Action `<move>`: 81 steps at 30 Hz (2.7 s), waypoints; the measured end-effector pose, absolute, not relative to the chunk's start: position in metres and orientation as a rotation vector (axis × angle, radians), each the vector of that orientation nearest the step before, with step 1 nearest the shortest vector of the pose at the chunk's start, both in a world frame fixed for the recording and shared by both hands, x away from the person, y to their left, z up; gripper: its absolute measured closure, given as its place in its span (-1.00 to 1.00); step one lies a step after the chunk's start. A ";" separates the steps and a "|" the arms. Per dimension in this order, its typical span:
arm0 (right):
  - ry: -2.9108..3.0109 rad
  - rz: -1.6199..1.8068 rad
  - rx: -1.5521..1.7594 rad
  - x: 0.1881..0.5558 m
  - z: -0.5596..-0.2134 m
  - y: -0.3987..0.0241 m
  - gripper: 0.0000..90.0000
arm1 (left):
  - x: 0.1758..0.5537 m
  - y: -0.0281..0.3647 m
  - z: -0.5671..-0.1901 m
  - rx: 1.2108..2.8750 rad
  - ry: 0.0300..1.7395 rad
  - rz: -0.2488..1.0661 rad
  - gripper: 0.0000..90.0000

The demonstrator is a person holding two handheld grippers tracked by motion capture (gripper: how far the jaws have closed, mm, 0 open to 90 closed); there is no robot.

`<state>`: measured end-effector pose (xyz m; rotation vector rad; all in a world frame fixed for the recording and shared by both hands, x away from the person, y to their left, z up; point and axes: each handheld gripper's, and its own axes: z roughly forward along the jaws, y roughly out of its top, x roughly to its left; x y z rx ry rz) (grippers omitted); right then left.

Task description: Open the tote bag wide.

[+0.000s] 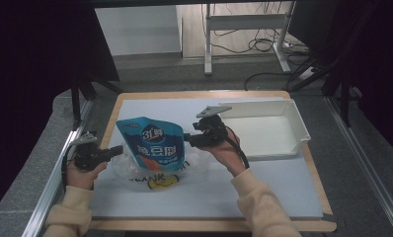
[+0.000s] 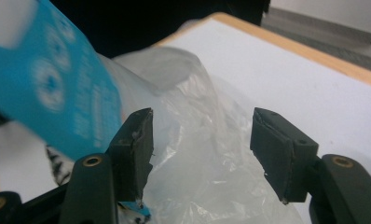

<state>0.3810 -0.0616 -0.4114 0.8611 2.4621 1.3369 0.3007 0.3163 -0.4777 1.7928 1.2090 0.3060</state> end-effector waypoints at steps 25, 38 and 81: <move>2.407 1.268 0.947 0.385 -0.464 -0.057 0.98 | 0.317 0.313 -0.490 1.809 1.245 0.334 1.00; 2.429 1.163 1.058 0.395 -0.522 -0.052 0.98 | 0.347 0.307 -0.528 1.890 1.312 0.280 1.00; 2.437 1.174 1.063 0.392 -0.537 -0.061 0.77 | 0.349 0.302 -0.550 1.902 1.309 0.263 0.89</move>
